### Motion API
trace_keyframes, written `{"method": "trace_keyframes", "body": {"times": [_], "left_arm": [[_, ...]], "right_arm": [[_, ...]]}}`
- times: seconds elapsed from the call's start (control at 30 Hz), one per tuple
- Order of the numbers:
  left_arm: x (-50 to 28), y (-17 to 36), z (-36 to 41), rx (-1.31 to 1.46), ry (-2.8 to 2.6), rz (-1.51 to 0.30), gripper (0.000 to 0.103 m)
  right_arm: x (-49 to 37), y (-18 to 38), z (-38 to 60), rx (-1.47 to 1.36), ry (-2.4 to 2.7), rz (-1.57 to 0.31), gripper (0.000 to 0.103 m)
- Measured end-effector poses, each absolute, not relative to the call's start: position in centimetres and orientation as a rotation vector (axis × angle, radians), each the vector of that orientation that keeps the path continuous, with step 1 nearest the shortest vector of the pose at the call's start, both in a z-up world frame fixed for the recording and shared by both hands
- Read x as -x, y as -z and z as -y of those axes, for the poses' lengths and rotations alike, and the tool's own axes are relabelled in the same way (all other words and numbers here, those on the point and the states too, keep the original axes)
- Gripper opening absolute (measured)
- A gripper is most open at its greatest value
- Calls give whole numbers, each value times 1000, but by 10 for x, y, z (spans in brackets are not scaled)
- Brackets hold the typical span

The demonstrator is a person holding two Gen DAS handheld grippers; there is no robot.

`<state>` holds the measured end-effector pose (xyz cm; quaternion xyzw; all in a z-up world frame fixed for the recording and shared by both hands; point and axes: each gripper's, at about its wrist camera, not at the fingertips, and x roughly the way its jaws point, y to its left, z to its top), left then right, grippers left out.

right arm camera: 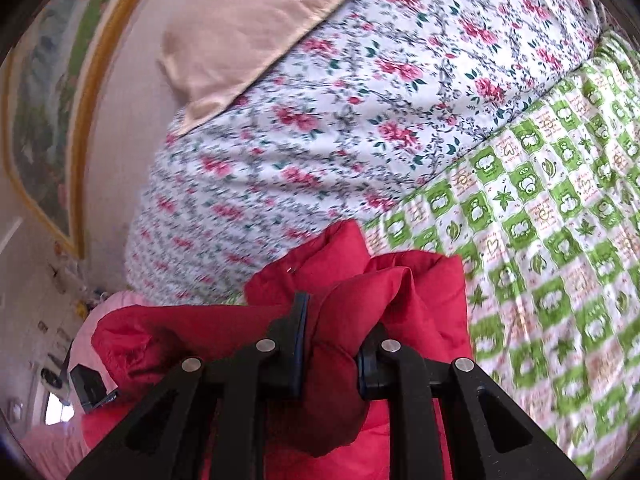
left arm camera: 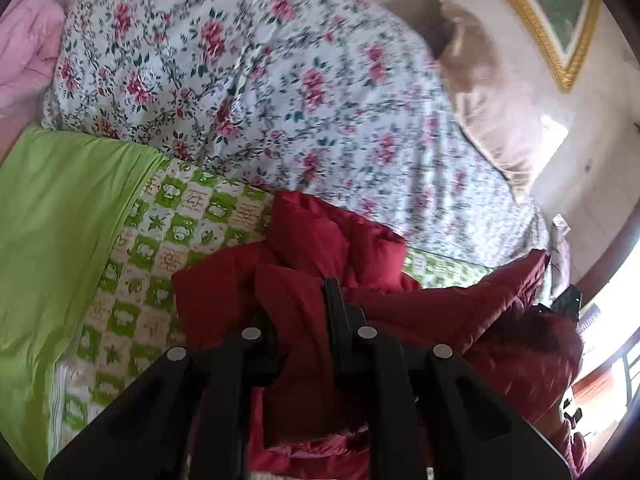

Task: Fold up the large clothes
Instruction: 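Lift the held hem with both tools and fold it over toward the collar, then lower the folded jacket with both tools and press it flat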

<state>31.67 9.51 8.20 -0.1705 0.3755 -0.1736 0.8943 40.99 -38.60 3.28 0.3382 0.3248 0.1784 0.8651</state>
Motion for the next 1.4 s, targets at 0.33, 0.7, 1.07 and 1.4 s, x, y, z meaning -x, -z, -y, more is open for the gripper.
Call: {"method": "trace_keyframes", "body": {"times": [0.33, 0.7, 1.07, 1.4], "left_arm": [[-408, -33, -90, 322, 287, -878, 13], [-441, -6, -96, 327, 308, -902, 18], [-395, -75, -128, 322, 324, -720, 46], [-341, -65, -23, 226, 623, -788, 46]], "right_arm": [[-495, 21, 385, -760, -230, -743, 17], [-538, 65, 375, -810, -130, -757, 18], [-559, 87, 355, -773, -79, -746, 17], [-570, 85, 340, -739, -61, -754, 19]]}}
